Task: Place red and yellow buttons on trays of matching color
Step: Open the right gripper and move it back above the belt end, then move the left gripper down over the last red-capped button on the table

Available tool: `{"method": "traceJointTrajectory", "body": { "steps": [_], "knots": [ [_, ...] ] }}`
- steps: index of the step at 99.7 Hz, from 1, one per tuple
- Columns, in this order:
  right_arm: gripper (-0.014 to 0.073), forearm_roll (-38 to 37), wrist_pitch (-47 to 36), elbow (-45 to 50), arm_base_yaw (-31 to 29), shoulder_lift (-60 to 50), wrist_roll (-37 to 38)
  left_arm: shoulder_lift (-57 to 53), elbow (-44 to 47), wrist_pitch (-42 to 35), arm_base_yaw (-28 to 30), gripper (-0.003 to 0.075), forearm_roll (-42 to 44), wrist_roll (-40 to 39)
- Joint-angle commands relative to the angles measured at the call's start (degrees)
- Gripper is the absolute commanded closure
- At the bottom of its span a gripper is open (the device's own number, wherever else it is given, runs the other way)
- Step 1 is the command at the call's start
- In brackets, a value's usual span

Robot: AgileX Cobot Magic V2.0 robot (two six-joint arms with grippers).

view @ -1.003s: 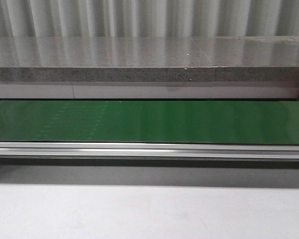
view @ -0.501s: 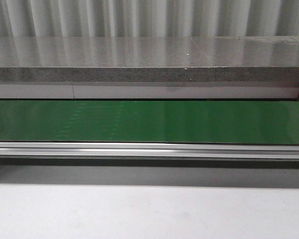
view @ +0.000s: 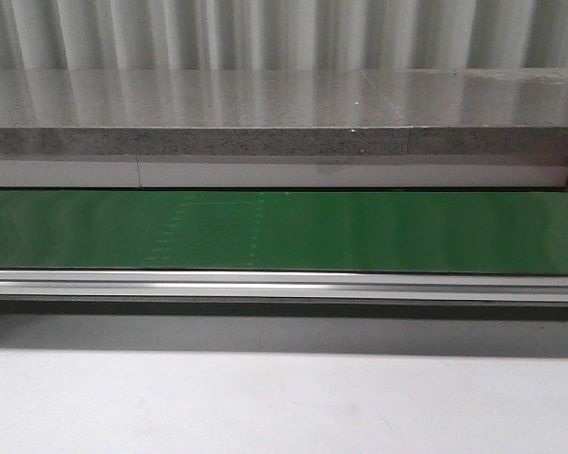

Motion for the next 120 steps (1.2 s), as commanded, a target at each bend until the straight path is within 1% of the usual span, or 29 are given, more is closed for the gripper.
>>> {"method": "traceJointTrajectory", "body": {
  "steps": [1, 3, 10, 14, 15, 17, 18, 19, 22, 24, 25, 29, 34, 38, 49, 70, 88, 120],
  "knots": [
    [0.0659, 0.67, -2.66, -1.44, -0.07, -0.37, -0.57, 0.55, -1.52, -5.62, -0.45, 0.0664, 0.36, -0.20],
    [0.0659, 0.67, -2.66, -1.44, -0.07, -0.37, -0.57, 0.55, -1.52, -5.90, -0.45, 0.0645, 0.36, -0.20],
    [0.0659, 0.67, -2.66, -1.44, -0.07, -0.37, -0.57, 0.99, -1.52, -6.99, -0.45, 0.0521, 0.39, -0.20],
    [0.0659, 0.67, -2.66, -1.44, -0.07, -0.37, -0.57, 1.43, -1.52, -7.53, -0.45, 0.0424, 0.39, -0.20],
    [0.0659, 0.67, -2.66, -1.44, -0.07, -0.37, -0.57, 1.52, -1.52, -7.77, -0.45, 0.0390, 0.39, -0.20],
    [0.0659, 0.67, -2.66, -1.44, -0.07, -0.37, -0.57, 1.72, -1.52, -8.14, -0.45, 0.0354, 0.39, -0.20],
    [0.0659, 0.67, -2.66, -1.44, -0.07, -0.37, -0.57, 1.95, -1.52, -8.27, -0.45, 0.0318, 0.39, -0.20],
    [0.0659, 0.67, -2.66, -1.44, -0.07, -0.37, -0.57, 2.03, -1.52, -8.41, -0.45, 0.0301, 0.39, -0.20],
    [0.0659, 0.67, -2.66, -1.44, -0.07, -0.37, -0.57, 2.57, -1.52, -9.20, -0.45, 0.0217, 0.49, -0.69],
    [0.0659, 0.67, -2.66, -1.44, -0.07, -0.37, -0.57, 2.82, -1.52, -9.46, -0.45, 0.0187, 0.49, -0.94],
    [0.0659, 0.67, -2.66, -1.44, -0.07, -0.37, -0.57, 3.11, -1.52, -9.72, -0.45, 0.0160, 0.65, -1.31],
    [0.0659, 0.67, -2.66, -1.44, -0.07, -0.37, -0.57, 4.25, -1.62, -10.11, -0.32, 0.0095, 1.33, -2.90],
    [0.0659, 0.67, -2.66, -1.44, -0.07, -0.37, -0.57, 6.19, -1.96, -10.11, 0.28, 0.0057, 3.00, -7.11],
    [0.0659, 0.67, -2.66, -1.44, -0.07, -0.37, -0.57, 8.31, -2.43, -10.11, 0.87, 0.0054, 5.35, -10.77],
    [0.0659, 0.67, -2.66, -1.44, -0.07, -0.37, -0.57, 15.01, -4.72, -10.23, 3.21, 0.0059, 9.13, -16.27],
    [0.0659, 0.67, -2.66, -1.44, -0.07, -0.37, -0.57, 29.77, -13.52, -11.18, 10.08, 0.0059, 8.64, -23.49],
    [0.0659, 0.67, -2.66, -1.44, -0.07, -0.37, -0.57, 41.97, -20.30, -13.24, 15.57, 0.0059, 3.01, -23.62],
    [0.0659, 0.67, -2.66, -1.44, -0.07, -0.37, -0.57, 59.79, -29.04, -15.01, 20.10, 0.0059, 0.03, -24.56]
  ]
}}
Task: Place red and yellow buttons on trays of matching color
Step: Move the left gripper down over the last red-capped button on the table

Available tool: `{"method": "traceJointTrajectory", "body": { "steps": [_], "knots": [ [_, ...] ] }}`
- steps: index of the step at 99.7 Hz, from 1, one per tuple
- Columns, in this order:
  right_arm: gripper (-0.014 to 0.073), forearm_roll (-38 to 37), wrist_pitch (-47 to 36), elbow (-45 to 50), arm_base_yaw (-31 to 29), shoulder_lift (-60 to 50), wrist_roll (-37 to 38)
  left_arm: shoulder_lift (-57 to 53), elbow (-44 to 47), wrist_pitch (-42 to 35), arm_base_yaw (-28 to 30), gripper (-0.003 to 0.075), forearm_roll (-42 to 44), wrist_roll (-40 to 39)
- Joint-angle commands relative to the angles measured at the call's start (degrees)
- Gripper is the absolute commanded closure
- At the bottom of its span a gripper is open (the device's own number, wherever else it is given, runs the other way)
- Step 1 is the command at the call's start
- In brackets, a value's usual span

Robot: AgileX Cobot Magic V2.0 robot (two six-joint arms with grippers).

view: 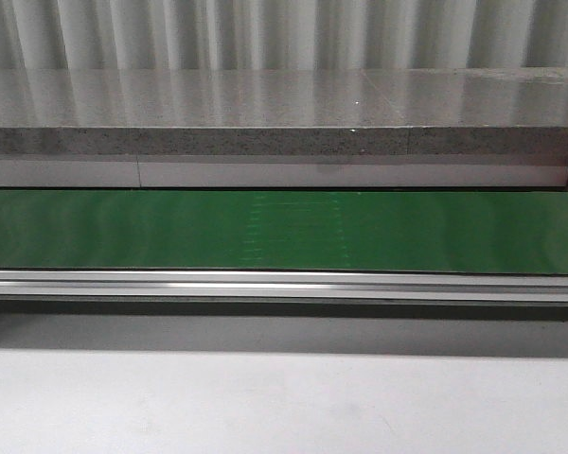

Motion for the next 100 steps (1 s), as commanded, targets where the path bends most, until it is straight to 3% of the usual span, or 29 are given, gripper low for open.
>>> {"method": "traceJointTrajectory", "body": {
  "steps": [1, 40, 100],
  "knots": [
    [0.0659, 0.67, -2.74, -1.44, -0.07, -0.37, -0.57, 2.66, -3.71, -3.92, 1.51, 0.0059, -1.50, -1.09],
    [0.0659, 0.67, -2.74, -1.44, -0.07, -0.37, -0.57, 15.33, -9.30, -5.52, 3.10, 0.0059, -6.69, -1.09],
    [0.0659, 0.67, -2.74, -1.44, -0.07, -0.37, -0.57, 27.07, -17.36, -6.71, 3.10, 0.0059, -6.79, -1.09]
  ]
}}
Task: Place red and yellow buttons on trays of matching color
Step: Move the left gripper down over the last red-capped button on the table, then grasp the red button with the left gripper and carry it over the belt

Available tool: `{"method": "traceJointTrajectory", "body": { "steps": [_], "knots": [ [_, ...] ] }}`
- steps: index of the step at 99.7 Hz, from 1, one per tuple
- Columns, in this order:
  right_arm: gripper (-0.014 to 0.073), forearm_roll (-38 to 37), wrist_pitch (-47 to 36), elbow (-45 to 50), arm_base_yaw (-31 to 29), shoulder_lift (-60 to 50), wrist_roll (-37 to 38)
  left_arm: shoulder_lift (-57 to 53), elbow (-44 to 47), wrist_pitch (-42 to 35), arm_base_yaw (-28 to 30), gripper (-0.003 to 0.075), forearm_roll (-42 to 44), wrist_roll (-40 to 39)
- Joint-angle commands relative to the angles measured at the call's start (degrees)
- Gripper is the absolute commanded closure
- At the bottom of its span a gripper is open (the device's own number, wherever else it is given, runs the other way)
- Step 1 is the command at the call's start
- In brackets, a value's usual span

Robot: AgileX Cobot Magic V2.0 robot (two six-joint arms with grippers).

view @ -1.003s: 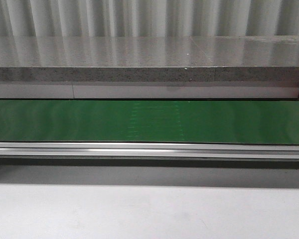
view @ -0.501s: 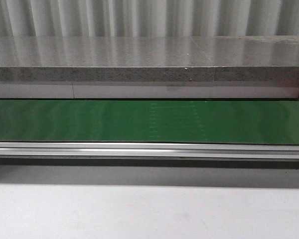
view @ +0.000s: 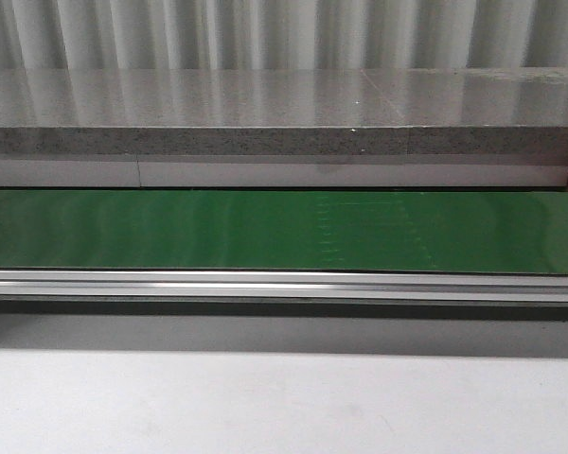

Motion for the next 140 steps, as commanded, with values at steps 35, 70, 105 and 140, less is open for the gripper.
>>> {"method": "traceJointTrajectory", "body": {
  "steps": [35, 70, 105, 140],
  "knots": [
    [0.0659, 0.67, -2.74, -1.44, -0.07, -0.37, -0.57, 2.32, -4.83, -3.45, 0.14, 0.0059, -0.69, -0.51],
    [0.0659, 0.67, -2.74, -1.44, -0.07, -0.37, -0.57, 2.08, -4.83, -1.38, 0.14, 0.0466, -0.69, -0.14],
    [0.0659, 0.67, -2.74, -1.44, -0.07, -0.37, -0.57, -8.59, -4.88, 3.23, 0.14, 0.0739, -0.69, 6.73],
    [0.0659, 0.67, -2.74, -1.44, -0.07, -0.37, -0.57, -22.33, -1.85, 13.67, -1.44, 0.0739, -4.95, 21.80]
  ]
}}
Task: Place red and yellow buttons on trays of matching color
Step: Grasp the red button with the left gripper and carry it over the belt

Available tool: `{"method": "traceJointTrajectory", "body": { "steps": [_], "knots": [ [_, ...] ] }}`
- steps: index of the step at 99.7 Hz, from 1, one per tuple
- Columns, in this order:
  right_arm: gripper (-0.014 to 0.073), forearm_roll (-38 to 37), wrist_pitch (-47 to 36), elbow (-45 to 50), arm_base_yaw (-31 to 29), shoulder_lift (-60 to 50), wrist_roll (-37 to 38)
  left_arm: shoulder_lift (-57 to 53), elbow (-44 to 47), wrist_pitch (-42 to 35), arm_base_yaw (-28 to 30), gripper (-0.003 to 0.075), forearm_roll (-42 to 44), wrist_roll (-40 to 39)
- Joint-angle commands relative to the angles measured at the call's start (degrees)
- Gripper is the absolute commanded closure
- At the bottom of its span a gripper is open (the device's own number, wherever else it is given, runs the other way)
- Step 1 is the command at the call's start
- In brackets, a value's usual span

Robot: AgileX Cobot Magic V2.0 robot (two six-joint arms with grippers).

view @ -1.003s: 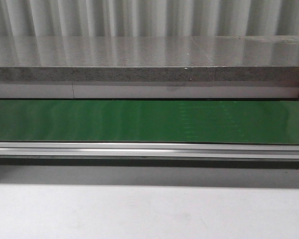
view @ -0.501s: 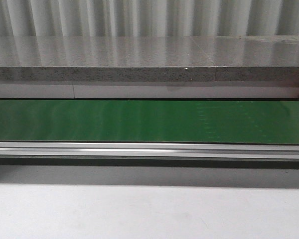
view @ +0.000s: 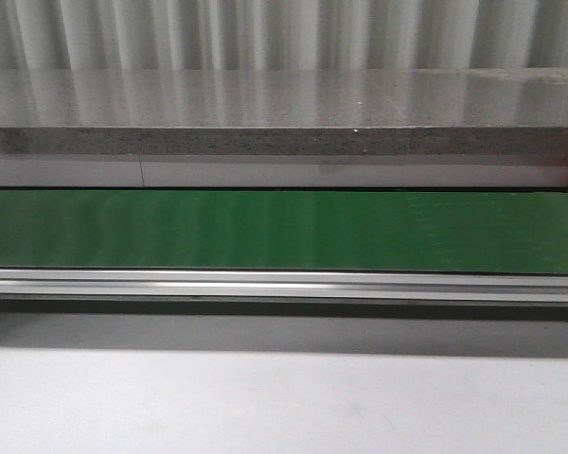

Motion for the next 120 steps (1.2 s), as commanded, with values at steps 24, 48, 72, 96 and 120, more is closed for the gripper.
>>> {"method": "traceJointTrajectory", "body": {
  "steps": [24, 48, 72, 96, 120],
  "knots": [
    [0.0659, 0.67, -2.74, -1.44, -0.07, -0.37, -0.57, -4.91, 6.59, -4.39, -4.25, 0.0739, -8.80, 8.95],
    [0.0659, 0.67, -2.74, -1.44, -0.07, -0.37, -0.57, -2.41, 8.39, -6.40, -7.39, 0.0739, -8.80, 10.15],
    [0.0659, 0.67, -2.74, -1.44, -0.07, -0.37, -0.57, 0.88, 8.39, -5.56, -7.98, 0.0737, -8.80, 10.52],
    [0.0659, 0.67, -2.74, -1.44, -0.07, -0.37, -0.57, 0.75, 7.46, -3.67, -7.98, 0.0318, -9.29, 11.94],
    [0.0659, 0.67, -2.74, -1.44, -0.07, -0.37, -0.57, -1.05, 4.38, -1.38, -7.98, 0.0055, -9.38, 12.47]
  ]
}}
